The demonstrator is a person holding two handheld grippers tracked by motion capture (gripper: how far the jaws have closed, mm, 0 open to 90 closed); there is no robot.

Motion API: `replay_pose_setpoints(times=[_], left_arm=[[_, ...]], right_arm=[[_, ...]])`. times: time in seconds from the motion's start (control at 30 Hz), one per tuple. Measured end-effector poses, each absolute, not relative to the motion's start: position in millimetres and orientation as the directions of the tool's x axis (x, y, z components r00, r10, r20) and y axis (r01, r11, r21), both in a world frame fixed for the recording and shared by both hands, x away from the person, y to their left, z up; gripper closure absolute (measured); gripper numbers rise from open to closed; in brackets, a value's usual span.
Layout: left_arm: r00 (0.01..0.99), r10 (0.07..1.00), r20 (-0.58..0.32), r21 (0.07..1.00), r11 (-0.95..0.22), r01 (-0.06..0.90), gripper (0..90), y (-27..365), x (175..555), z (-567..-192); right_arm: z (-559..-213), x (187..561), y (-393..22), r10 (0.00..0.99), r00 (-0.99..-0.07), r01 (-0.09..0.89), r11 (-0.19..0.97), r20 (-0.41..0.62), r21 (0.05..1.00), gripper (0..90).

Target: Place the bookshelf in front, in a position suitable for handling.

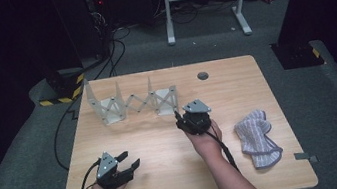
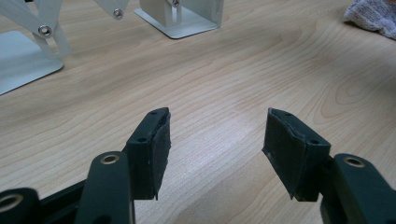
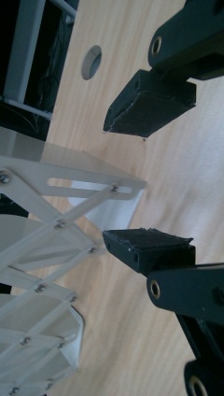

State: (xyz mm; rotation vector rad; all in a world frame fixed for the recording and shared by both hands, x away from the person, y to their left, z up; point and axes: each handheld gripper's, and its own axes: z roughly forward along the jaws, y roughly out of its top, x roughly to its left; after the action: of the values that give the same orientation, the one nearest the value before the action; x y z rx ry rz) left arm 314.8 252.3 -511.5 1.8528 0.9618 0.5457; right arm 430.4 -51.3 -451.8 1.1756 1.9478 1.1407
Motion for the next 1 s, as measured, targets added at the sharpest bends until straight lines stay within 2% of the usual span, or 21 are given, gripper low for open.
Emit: replay_pose_setpoints(times=[0.23, 0.43, 0.63, 0.7, 0.8, 0.83, 1.0], left_arm=[[0.593, 0.805, -0.031, 0.888, -0.251, 0.386, 41.1, 252, 316, -512], [0.596, 0.803, -0.028, 0.888, -0.254, 0.384, 41.2, 252, 316, -512], [0.598, 0.802, -0.017, 0.886, -0.264, 0.380, 41.2, 253, 315, -512], [0.596, 0.803, -0.016, 0.887, -0.264, 0.379, 41.2, 255, 316, -512], [0.595, 0.803, -0.018, 0.887, -0.262, 0.381, 41.3, 256, 316, -512], [0.593, 0.805, -0.021, 0.887, -0.259, 0.383, 41.2, 256, 316, -512], [0.592, 0.805, -0.023, 0.887, -0.257, 0.383, 41.2, 255, 315, -512]], right_arm=[[-435, 464, -32, 0.906, -0.421, 0.376, 0.226, -0.051, 0.899, 39.2], [-423, 488, -19, 0.920, -0.388, 0.371, 0.208, -0.053, 0.905, 41.0], [-421, 504, -11, 0.933, -0.357, 0.385, 0.193, -0.048, 0.903, 49.7], [-422, 508, -12, 0.944, -0.328, 0.401, 0.170, -0.032, 0.900, 57.0], [-421, 508, -13, 0.949, -0.312, 0.402, 0.168, -0.037, 0.900, 61.1], [-421, 507, -14, 0.952, -0.302, 0.405, 0.167, -0.040, 0.899, 64.9], [-420, 502, -21, 0.952, -0.303, 0.403, 0.180, -0.055, 0.897, 66.0]])
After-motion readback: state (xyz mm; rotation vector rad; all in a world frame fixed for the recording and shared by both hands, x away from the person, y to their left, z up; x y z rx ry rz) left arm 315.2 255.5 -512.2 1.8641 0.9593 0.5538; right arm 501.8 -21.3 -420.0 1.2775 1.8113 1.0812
